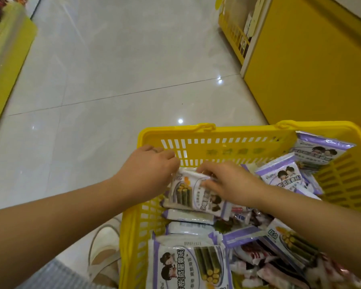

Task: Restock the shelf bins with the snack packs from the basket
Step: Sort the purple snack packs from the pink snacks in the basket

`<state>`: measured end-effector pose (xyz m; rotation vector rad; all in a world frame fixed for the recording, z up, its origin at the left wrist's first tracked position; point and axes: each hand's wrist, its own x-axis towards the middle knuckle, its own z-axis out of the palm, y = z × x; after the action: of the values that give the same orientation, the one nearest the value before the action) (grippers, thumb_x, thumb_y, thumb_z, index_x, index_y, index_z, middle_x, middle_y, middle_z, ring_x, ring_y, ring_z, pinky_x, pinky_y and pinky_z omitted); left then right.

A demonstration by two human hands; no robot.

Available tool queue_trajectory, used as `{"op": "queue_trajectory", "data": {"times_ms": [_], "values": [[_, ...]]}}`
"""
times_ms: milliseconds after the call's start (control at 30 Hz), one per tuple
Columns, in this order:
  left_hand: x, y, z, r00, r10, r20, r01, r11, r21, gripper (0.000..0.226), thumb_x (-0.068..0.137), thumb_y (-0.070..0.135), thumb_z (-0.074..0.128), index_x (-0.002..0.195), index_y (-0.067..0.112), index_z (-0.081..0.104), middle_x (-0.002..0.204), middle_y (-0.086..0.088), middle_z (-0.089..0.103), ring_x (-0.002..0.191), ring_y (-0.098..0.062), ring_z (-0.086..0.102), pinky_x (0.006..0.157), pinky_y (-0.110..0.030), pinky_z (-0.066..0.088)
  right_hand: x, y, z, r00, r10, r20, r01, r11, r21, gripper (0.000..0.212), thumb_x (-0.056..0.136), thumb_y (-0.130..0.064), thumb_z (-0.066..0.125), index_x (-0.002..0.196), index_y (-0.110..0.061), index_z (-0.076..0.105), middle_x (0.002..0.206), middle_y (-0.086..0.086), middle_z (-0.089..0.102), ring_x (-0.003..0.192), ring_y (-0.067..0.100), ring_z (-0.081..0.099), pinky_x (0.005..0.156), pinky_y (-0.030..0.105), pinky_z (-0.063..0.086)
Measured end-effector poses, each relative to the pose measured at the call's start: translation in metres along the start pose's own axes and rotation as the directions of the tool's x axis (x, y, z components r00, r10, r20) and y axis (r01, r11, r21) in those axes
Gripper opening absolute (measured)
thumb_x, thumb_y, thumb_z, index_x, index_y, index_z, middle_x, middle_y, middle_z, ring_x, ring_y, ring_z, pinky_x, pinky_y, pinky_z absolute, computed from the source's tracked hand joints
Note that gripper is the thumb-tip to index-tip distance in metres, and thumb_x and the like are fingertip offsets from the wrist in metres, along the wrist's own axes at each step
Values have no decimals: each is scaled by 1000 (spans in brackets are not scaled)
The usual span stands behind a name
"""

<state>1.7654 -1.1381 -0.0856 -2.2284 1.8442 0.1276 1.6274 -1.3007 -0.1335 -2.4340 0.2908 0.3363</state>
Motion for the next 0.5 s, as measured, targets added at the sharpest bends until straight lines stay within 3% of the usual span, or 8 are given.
{"op": "queue_trajectory", "data": {"times_ms": [100,167,267,367,500], "values": [[-7,-2,1,997,46,-57,-46,999,-4,22,73,18,69,94,20,66,92,-1,68,80,-25,66,76,-36,50,5,-5,38,981,-18,191,-3,994,112,30,97,-31,52,127,-27,54,114,-5,65,91,12,63,79,30,52],[-5,5,8,995,85,48,-86,996,12,30,85,23,60,115,21,58,110,-1,63,97,-25,62,86,-37,44,3,-7,51,957,-92,274,78,995,61,38,99,-32,48,137,-25,48,132,-3,58,113,15,57,94,35,48],[5,22,31,960,108,259,-124,991,46,44,96,33,49,137,20,39,131,-5,52,116,-28,53,97,-41,39,-5,-2,37,967,-91,239,88,996,22,47,98,-35,51,143,-22,43,145,-3,46,130,14,44,108,31,36],[11,39,50,920,109,377,-128,991,25,52,98,32,46,145,19,28,136,-8,49,121,-29,49,101,-45,41,-27,19,5,954,-16,299,50,993,-107,49,91,-43,59,135,-24,51,138,-7,51,122,11,48,99,23,38],[15,44,59,899,101,426,-81,995,-64,60,97,25,46,150,22,16,134,-8,47,113,-28,53,80,-37,47,-63,35,-7,829,107,549,59,959,-276,51,80,-53,67,123,-28,55,111,-8,61,95,15,59,76,28,49]]}}
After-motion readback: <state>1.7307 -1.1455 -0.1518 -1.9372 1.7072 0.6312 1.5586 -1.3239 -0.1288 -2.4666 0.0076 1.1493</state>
